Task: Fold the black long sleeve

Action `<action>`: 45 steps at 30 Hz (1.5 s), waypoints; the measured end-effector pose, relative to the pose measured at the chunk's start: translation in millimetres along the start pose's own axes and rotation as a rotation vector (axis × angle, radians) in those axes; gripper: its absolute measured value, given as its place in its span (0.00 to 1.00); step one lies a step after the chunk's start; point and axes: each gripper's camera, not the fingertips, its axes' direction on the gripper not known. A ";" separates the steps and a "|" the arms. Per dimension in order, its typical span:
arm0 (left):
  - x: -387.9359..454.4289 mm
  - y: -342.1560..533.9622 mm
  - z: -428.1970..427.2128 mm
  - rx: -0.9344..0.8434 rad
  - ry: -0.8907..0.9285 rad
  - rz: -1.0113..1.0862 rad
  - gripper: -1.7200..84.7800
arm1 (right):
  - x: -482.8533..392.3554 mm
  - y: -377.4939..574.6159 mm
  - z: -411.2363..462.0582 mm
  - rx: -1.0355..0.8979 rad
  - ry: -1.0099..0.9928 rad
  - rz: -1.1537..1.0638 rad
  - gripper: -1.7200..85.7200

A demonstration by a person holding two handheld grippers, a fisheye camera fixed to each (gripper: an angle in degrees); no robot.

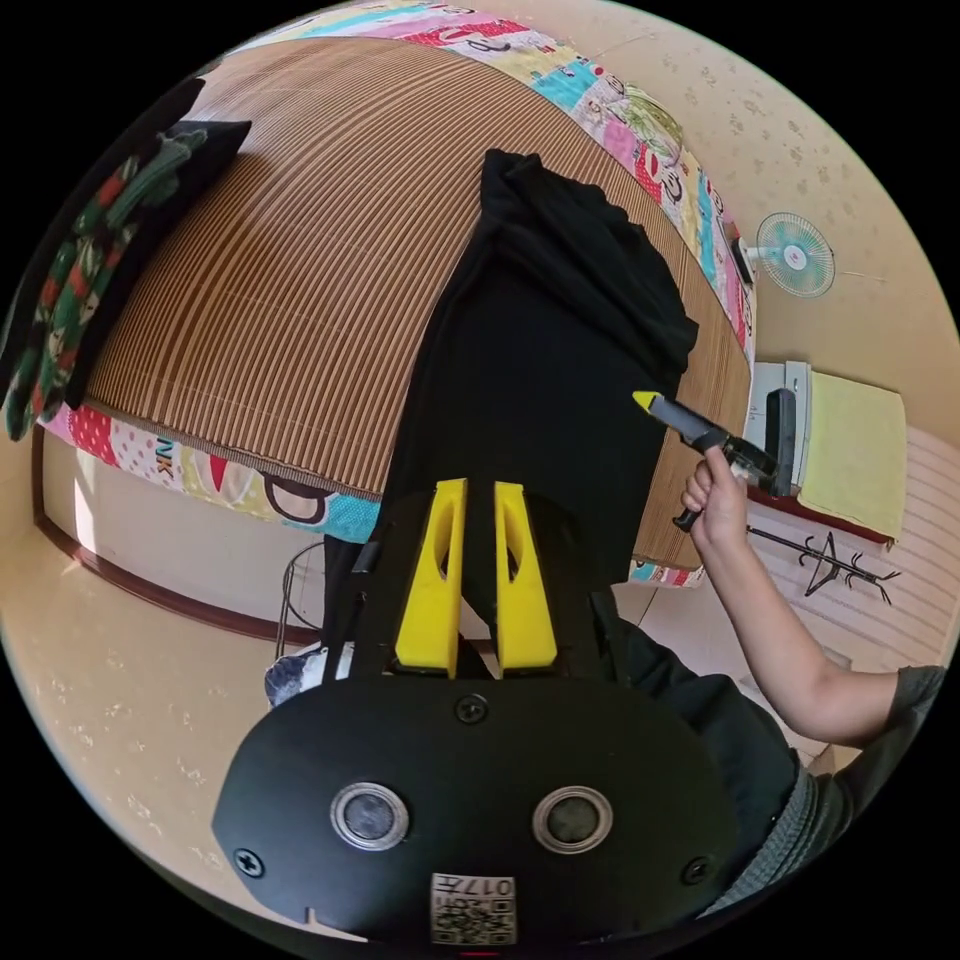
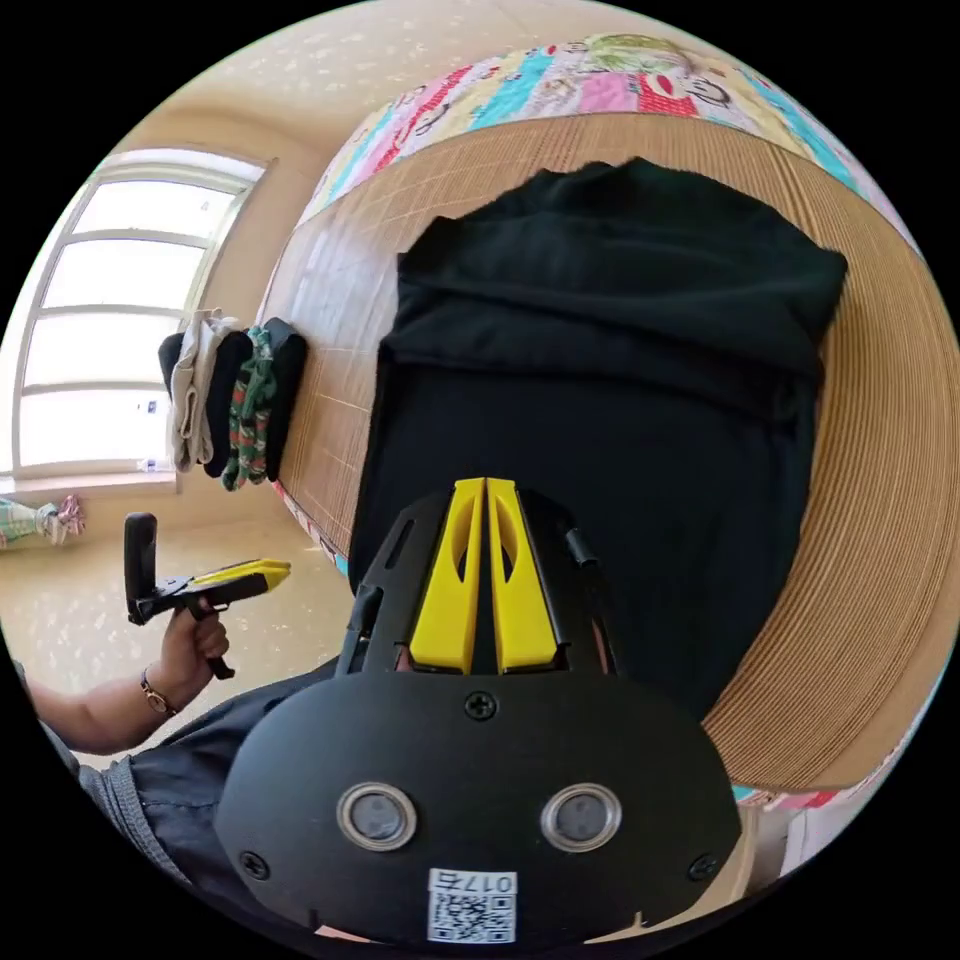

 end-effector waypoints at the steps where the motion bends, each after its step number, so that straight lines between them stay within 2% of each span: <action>1: -2.3 -1.0 -2.7 0.005 -0.001 0.003 0.08 | 20.9 11.6 -2.1 -0.004 0.019 0.063 0.04; 5: -8.6 -20.2 -19.2 0.045 0.030 0.057 0.08 | 84.8 27.9 -31.9 0.071 0.051 0.277 0.06; 8: -1.7 -46.7 -24.8 0.045 0.005 0.090 0.09 | 107.5 10.4 -64.0 0.193 0.023 0.350 0.10; 13: 26.4 -82.7 -42.1 0.092 0.049 0.133 0.09 | 126.5 -53.8 -87.9 0.285 -0.020 0.398 0.15; 15: 45.1 -93.7 -49.2 0.111 0.060 0.168 0.10 | 132.4 -80.8 -76.8 0.227 -0.042 0.379 0.15; 17: 56.8 -100.0 -51.7 0.113 0.062 0.184 0.10 | 135.6 -114.7 -49.4 0.012 0.057 0.309 0.12; 19: 64.9 -105.0 -53.0 0.114 0.064 0.190 0.10 | 140.8 -123.5 -52.2 -0.018 0.130 0.244 0.10; 21: 70.5 -112.1 -53.0 0.109 0.075 0.188 0.10 | 164.9 -121.3 -65.3 0.012 0.104 0.304 0.08; 24: 72.5 -125.1 -50.7 0.110 0.087 0.178 0.10 | 220.5 -97.2 -82.9 0.095 0.062 0.486 0.06; 26: 73.1 -138.1 -47.6 0.111 0.092 0.171 0.10 | 254.1 -78.3 -86.3 0.160 -0.093 0.553 0.06; 28: 74.8 -154.1 -44.8 0.124 0.090 0.161 0.11 | 264.4 -71.3 -87.2 0.188 -0.193 0.522 0.05; 34: 85.0 -224.8 -12.9 0.101 -0.009 0.156 0.14 | 265.6 -22.0 -100.6 0.278 -0.225 0.566 0.06; 40: 86.2 -269.3 28.1 -0.110 -0.118 0.156 0.06 | 271.4 49.7 -94.8 0.284 -0.320 0.637 0.06; 43: 92.6 -260.4 -9.8 -0.012 -0.062 0.246 0.04 | 277.2 79.0 -90.5 0.241 -0.326 0.656 0.07; 45: 89.1 -246.5 -50.0 0.121 -0.049 0.269 0.04 | 282.1 94.0 -88.1 0.218 -0.321 0.681 0.08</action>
